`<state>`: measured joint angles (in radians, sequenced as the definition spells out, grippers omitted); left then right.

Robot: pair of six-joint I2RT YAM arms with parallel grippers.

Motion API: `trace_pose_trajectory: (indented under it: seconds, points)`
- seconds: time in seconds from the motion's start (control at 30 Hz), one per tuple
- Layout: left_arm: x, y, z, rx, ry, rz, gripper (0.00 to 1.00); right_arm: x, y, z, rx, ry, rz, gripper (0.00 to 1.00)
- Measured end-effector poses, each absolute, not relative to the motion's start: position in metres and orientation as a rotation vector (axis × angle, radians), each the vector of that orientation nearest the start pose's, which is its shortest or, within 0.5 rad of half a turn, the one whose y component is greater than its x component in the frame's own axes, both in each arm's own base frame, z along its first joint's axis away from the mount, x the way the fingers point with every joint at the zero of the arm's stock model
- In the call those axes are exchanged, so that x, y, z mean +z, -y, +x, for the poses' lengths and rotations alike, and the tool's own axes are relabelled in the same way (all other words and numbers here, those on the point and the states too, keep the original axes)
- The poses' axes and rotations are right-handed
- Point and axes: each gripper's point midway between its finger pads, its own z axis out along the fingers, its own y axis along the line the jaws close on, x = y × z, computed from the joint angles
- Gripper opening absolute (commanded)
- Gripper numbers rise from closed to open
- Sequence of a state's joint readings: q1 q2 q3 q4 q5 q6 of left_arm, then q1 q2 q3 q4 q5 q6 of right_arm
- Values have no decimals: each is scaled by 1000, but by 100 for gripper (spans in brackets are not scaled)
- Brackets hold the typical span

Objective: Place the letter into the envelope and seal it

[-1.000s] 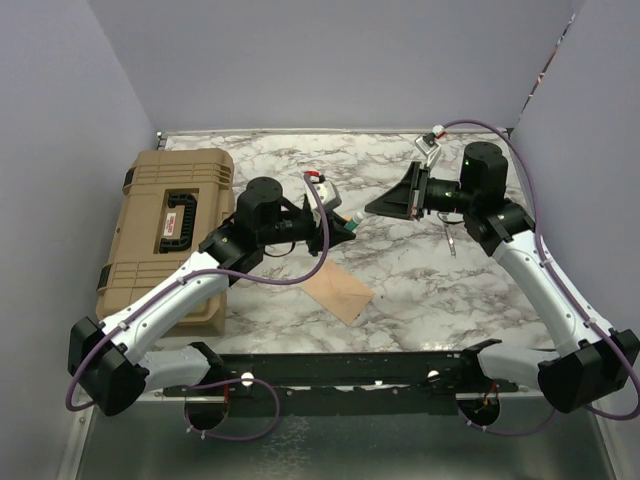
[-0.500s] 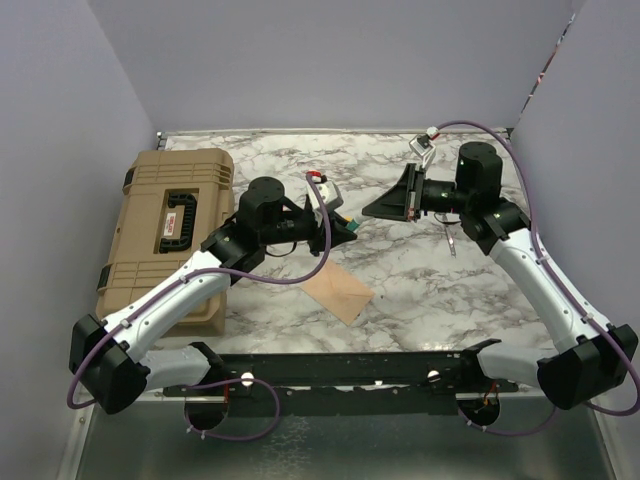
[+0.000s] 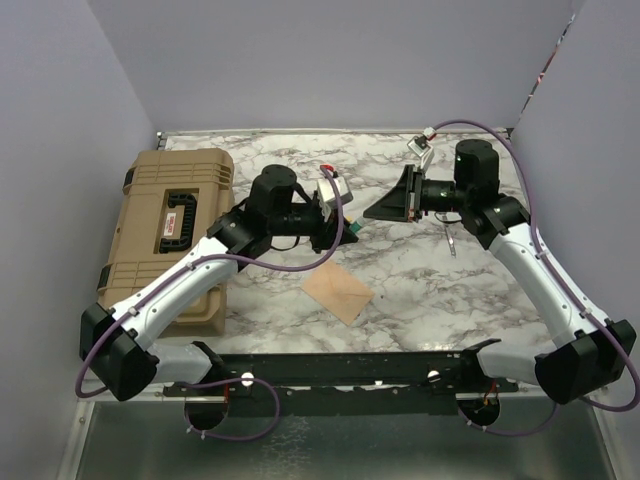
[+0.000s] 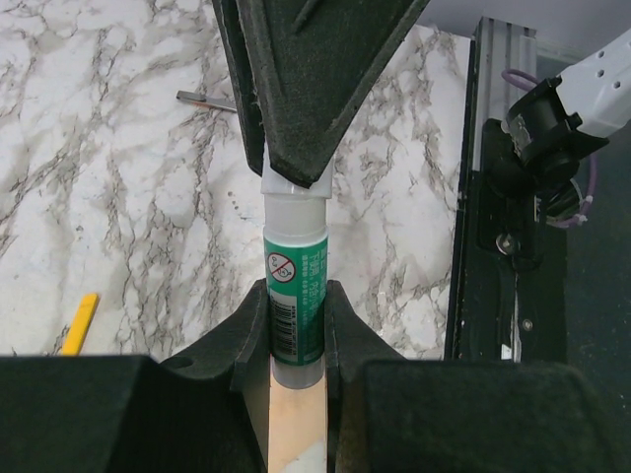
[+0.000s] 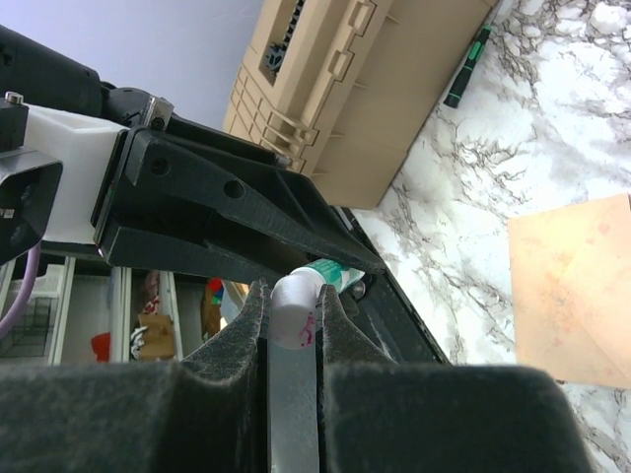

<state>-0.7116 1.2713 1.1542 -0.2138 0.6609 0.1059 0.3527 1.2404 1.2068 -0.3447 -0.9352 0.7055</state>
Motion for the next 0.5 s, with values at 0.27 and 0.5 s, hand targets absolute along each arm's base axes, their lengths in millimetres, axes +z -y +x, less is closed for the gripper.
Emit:
trace_pose_trajectory:
  seconds: [0.27,0.5]
  points:
    - [283,328,219,-1021,-1586,1234,0,323,-255,239,1555,-2143,-338,0]
    - [284,328,218,-1023,-1585,1255,0,324,-255,238,1552,-2143,-346,0]
